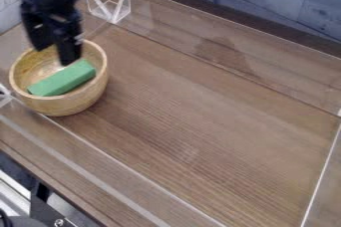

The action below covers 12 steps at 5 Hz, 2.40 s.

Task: Move green stick from inside the wooden bowl to the table next to it

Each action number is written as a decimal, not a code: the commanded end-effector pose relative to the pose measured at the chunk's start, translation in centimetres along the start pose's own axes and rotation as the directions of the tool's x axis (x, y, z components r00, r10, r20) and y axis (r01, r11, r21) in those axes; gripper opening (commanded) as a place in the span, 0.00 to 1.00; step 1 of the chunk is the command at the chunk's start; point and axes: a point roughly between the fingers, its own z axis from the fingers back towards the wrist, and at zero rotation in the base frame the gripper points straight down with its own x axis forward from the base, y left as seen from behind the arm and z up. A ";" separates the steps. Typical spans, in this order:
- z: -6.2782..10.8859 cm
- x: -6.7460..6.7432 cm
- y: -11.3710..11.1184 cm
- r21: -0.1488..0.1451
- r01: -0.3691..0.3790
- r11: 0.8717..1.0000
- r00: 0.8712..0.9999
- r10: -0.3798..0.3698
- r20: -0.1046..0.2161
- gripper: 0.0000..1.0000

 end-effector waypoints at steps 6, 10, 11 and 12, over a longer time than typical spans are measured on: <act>-3.6 1.7 1.0 0.000 0.062 0.998 0.998 -0.062 0.002 1.00; -4.5 3.6 5.0 -0.018 -0.015 1.000 1.000 0.016 0.014 1.00; -5.8 3.6 4.8 -0.023 -0.048 0.999 0.999 0.048 0.014 1.00; -6.9 3.5 4.9 -0.032 -0.083 0.996 0.996 0.083 0.012 1.00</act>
